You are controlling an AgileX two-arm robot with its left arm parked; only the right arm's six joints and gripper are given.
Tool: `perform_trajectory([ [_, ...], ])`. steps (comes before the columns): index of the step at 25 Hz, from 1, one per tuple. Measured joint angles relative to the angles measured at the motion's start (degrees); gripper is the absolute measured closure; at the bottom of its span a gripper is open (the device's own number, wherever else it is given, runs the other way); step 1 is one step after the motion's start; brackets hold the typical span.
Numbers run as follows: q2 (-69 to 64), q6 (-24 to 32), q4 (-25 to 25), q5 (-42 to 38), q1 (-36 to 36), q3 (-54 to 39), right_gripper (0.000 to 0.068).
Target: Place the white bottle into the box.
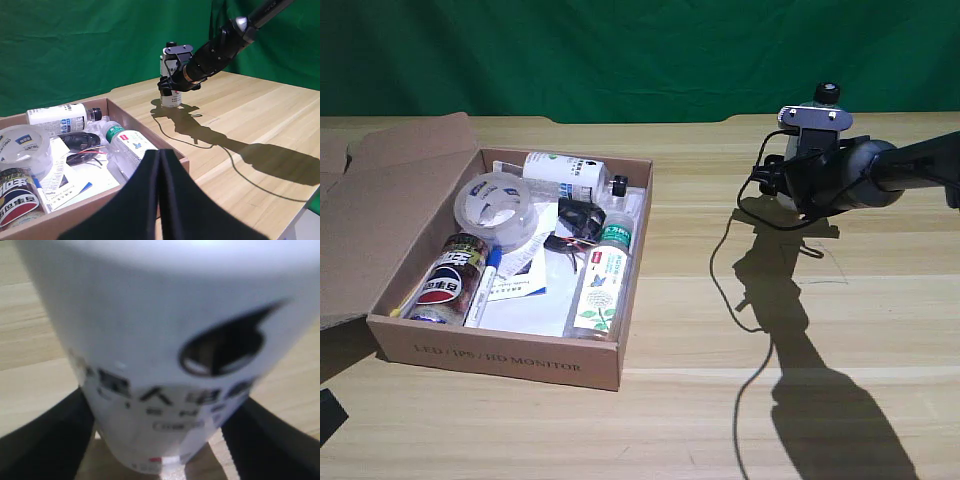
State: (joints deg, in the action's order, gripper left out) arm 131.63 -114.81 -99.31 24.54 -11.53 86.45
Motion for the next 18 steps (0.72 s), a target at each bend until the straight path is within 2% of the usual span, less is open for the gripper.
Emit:
perform_trajectory([
  [3,0.83,0.00,-0.28,1.00,-0.05,0.84,0.0090],
  [7,0.94,-0.04,-0.28,1.79,-0.05,0.86,0.0166],
  [13,1.17,0.20,-0.28,2.83,-0.29,0.86,0.0169],
  [18,0.19,7.11,0.73,3.88,-2.05,0.58,0.0169],
])
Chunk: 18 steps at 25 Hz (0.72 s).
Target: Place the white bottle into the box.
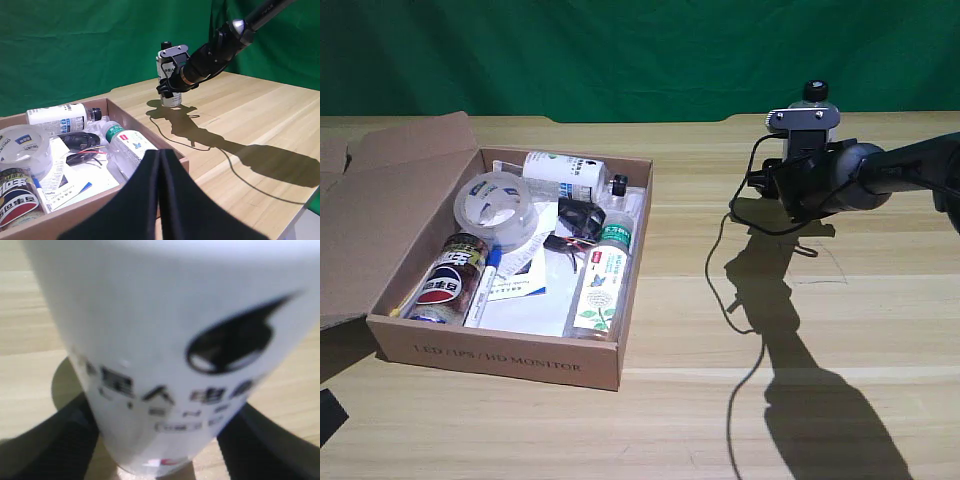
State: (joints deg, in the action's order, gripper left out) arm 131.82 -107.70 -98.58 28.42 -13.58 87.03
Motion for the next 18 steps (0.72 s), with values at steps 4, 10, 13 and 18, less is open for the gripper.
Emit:
perform_trajectory([
  [4,-4.21,8.22,2.37,-0.05,-3.41,-0.36,0.0169],
  [10,-13.57,17.42,9.33,1.94,-8.99,-0.36,0.0169],
  [13,-18.80,23.49,17.17,3.24,-12.97,-0.36,0.0169],
  [18,-24.54,33.55,22.96,3.81,-24.27,-0.36,0.0169],
])
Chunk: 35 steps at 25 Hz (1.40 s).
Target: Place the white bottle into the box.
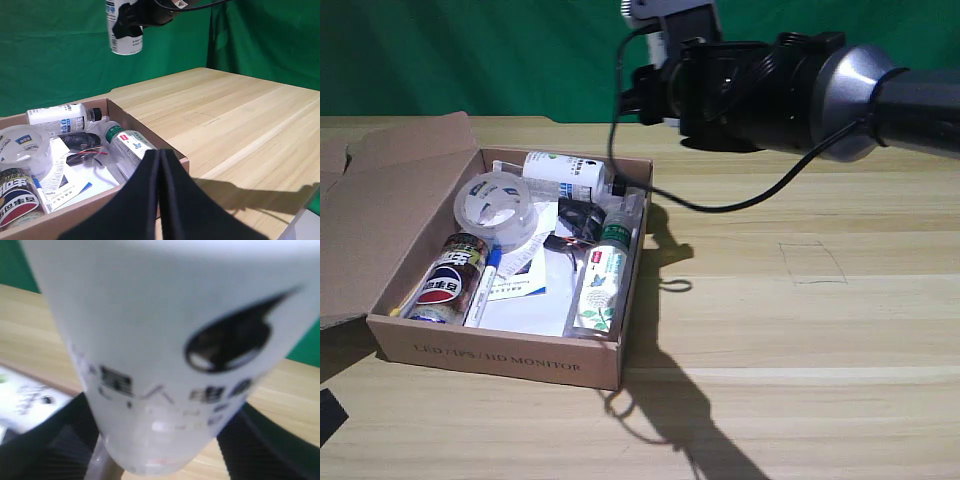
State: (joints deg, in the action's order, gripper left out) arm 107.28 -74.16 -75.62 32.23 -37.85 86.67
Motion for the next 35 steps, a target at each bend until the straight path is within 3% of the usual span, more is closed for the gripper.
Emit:
perform_trajectory([
  [5,-1.15,3.81,1.76,-3.18,-11.58,0.00,0.0169],
  [9,-0.04,4.08,5.52,-6.31,-15.36,0.00,0.0169],
  [21,3.48,4.72,16.37,-6.66,-15.60,0.00,0.0169],
  [28,3.48,9.57,24.47,-6.27,-15.60,0.00,0.0164],
  [30,3.48,9.82,25.12,-5.51,-15.60,0.00,0.0109],
  [31,3.48,9.86,25.32,-4.78,-15.60,0.00,0.0048],
  [35,3.48,9.89,25.32,-2.12,-15.60,0.00,0.0004],
])
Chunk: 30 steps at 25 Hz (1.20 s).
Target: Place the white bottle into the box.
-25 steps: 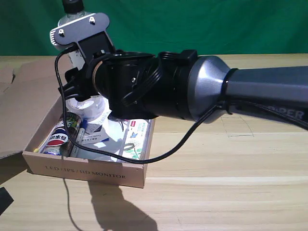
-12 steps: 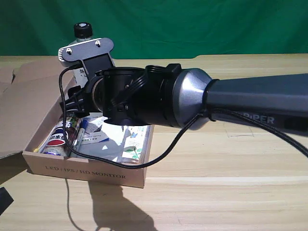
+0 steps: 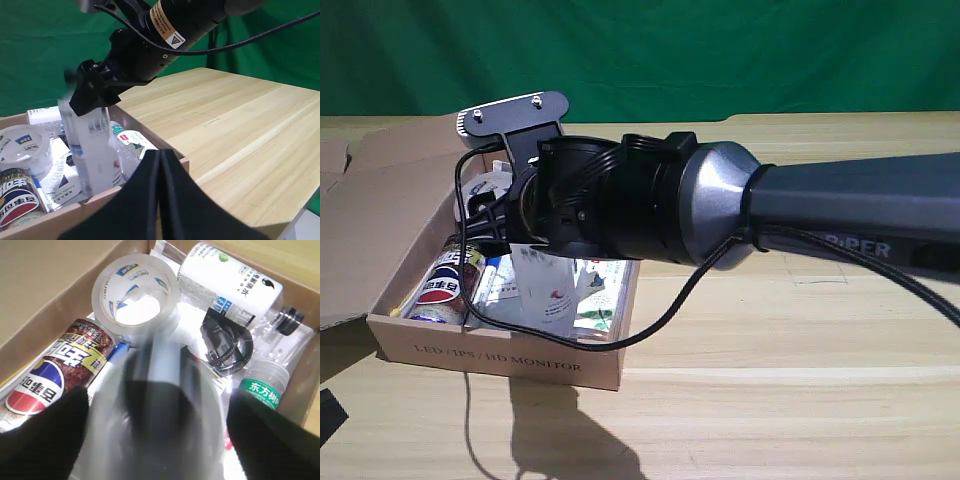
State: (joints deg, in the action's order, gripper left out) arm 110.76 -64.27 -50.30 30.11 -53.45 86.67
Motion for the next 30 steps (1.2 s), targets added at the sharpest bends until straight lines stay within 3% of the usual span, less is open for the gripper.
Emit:
perform_trajectory([
  [5,-0.99,2.74,-0.61,3.21,0.00,0.00,0.0004],
  [10,-7.12,2.85,-9.30,11.64,0.00,0.00,0.0085],
  [13,-12.97,-0.17,-17.24,13.05,0.00,0.00,0.0218],
  [16,-19.35,-4.28,-25.22,14.11,0.00,0.00,0.0430],
  [19,-24.74,-4.86,-27.95,17.59,0.00,0.00,0.0612],
  [20,-26.09,-4.38,-28.22,18.75,0.00,0.00,0.0640],
  [26,-33.71,2.70,-27.81,20.98,0.00,0.00,0.0680],
  [30,-37.07,3.25,-24.41,22.75,0.00,0.00,0.0680],
])
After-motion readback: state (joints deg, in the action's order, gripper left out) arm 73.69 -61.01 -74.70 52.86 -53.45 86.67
